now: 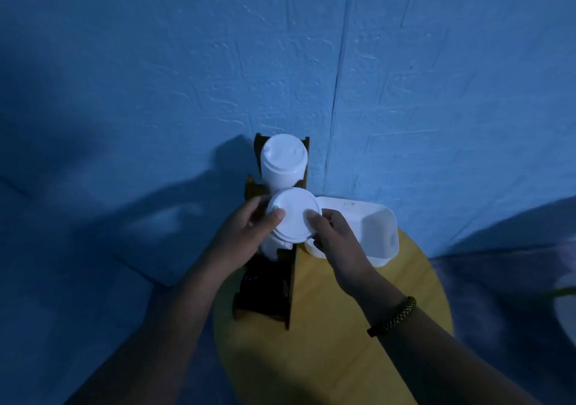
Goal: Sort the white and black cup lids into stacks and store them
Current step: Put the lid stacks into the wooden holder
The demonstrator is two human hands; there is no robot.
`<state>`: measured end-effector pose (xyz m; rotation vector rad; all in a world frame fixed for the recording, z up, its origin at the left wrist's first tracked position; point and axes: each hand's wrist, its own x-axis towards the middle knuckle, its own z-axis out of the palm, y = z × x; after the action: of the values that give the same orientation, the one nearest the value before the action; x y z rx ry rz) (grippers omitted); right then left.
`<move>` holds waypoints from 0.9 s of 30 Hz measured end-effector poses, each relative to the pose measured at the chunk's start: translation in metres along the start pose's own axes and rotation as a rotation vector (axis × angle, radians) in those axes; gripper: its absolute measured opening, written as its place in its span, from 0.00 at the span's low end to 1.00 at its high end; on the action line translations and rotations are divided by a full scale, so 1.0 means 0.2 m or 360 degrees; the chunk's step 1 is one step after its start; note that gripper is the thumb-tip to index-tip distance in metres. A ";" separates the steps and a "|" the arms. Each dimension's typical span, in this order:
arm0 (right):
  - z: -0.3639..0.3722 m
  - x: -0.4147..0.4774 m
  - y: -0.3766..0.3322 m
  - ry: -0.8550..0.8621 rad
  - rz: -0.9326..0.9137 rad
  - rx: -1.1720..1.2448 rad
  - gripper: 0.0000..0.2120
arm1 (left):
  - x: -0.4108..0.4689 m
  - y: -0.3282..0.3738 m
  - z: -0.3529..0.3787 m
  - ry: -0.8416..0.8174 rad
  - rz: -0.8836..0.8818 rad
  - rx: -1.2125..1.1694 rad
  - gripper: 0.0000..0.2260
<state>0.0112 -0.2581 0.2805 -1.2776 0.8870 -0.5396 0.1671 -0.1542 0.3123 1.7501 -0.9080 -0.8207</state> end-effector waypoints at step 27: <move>0.14 0.25 0.19 -0.0056 0.0478 -0.0163 0.17 | 0.36 -0.45 -0.23 -0.0508 -0.0476 -0.0089 0.26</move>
<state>0.0582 -0.2704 0.2311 -1.2134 1.0650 -0.2365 0.2603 -0.1734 0.2323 1.7584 -0.8270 -1.3373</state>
